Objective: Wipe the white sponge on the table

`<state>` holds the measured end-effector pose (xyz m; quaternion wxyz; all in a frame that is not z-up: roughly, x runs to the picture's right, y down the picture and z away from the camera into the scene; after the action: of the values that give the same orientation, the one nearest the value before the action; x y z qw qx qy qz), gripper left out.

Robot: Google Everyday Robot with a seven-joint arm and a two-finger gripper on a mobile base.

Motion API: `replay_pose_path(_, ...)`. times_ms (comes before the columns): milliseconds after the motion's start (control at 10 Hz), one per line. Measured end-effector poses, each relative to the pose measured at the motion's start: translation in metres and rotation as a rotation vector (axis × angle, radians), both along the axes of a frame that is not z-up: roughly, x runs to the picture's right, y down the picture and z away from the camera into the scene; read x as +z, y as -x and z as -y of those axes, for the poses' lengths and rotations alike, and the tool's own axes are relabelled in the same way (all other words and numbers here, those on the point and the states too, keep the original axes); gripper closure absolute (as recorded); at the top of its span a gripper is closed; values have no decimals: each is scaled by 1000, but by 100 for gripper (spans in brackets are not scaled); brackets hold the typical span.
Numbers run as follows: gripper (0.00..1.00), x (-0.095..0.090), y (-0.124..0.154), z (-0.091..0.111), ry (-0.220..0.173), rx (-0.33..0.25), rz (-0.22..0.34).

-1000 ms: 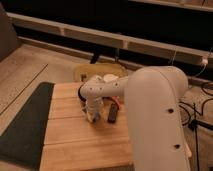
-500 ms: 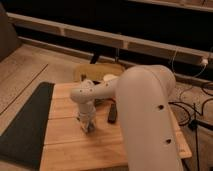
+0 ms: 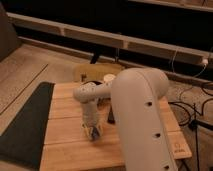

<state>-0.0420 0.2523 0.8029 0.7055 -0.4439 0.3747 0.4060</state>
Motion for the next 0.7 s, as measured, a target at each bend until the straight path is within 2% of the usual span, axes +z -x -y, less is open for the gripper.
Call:
replay_pose_path(200, 100, 10, -19, 24, -32, -59, -63)
replay_pose_path(400, 100, 27, -24, 50, -99, -118, -83)
replay_pose_path(600, 100, 52, -14, 59, -159, -126, -45)
replay_pose_path(700, 100, 65, -5, 57, -183, -104, -19)
